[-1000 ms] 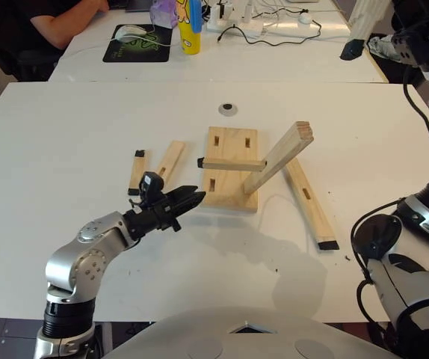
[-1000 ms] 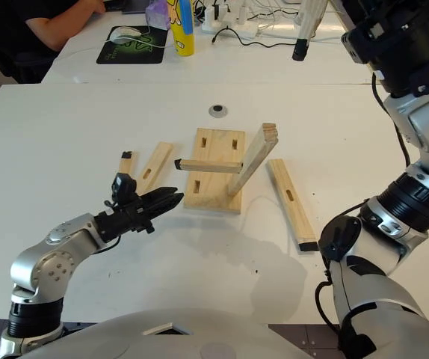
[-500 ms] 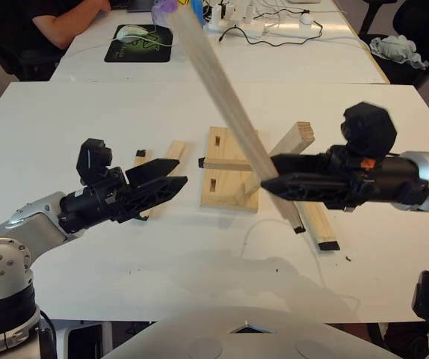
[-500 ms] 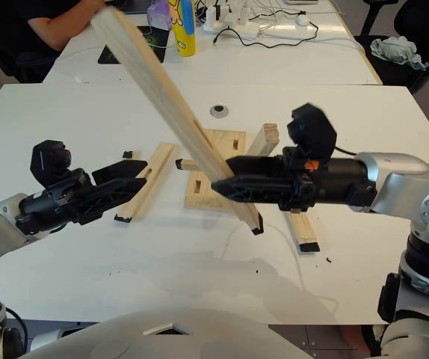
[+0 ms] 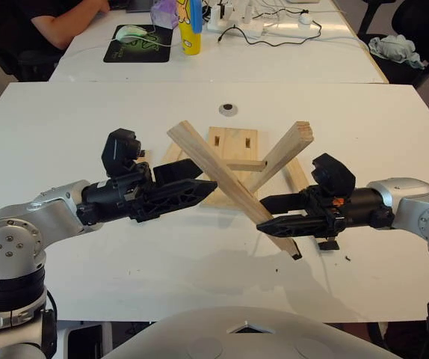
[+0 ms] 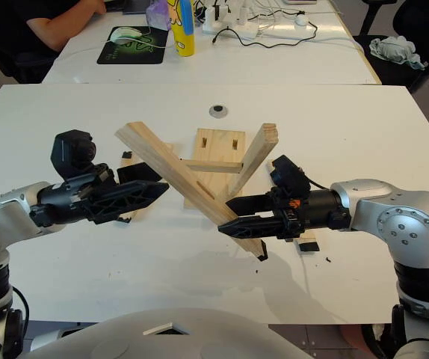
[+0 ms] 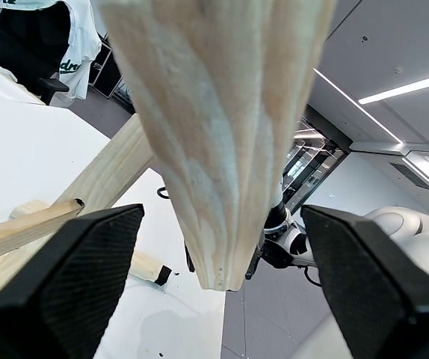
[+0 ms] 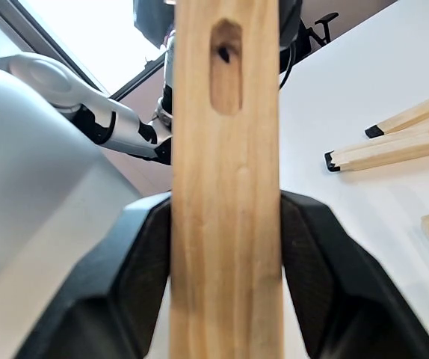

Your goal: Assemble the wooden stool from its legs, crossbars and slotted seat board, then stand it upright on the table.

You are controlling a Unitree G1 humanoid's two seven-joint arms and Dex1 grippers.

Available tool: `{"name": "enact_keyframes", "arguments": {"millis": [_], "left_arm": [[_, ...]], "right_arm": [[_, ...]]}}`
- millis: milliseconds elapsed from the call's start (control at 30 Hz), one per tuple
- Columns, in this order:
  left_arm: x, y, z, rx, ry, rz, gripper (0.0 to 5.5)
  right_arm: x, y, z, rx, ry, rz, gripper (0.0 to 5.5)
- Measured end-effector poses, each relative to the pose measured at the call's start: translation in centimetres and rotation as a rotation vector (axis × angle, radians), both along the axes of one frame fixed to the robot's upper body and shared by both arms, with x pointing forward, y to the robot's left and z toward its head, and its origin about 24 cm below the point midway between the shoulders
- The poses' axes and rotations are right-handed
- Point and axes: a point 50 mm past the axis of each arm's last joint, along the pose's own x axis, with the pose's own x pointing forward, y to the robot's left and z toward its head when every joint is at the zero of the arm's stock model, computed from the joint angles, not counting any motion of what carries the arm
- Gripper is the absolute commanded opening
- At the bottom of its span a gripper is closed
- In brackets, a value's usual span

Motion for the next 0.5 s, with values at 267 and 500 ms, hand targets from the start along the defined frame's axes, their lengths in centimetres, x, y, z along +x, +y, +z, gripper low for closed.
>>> {"name": "enact_keyframes", "arguments": {"millis": [267,500], "left_arm": [[0.20,-0.15,-0.06,-0.003,-0.002,0.001,3.61],[0.13,-0.11,-0.07,0.007,0.000,-0.029,2.58]], "right_arm": [[-0.25,-0.13,-0.43,0.010,0.008,0.039,2.07],[-0.20,-0.31,-0.75,0.005,0.018,0.038,2.07]]}}
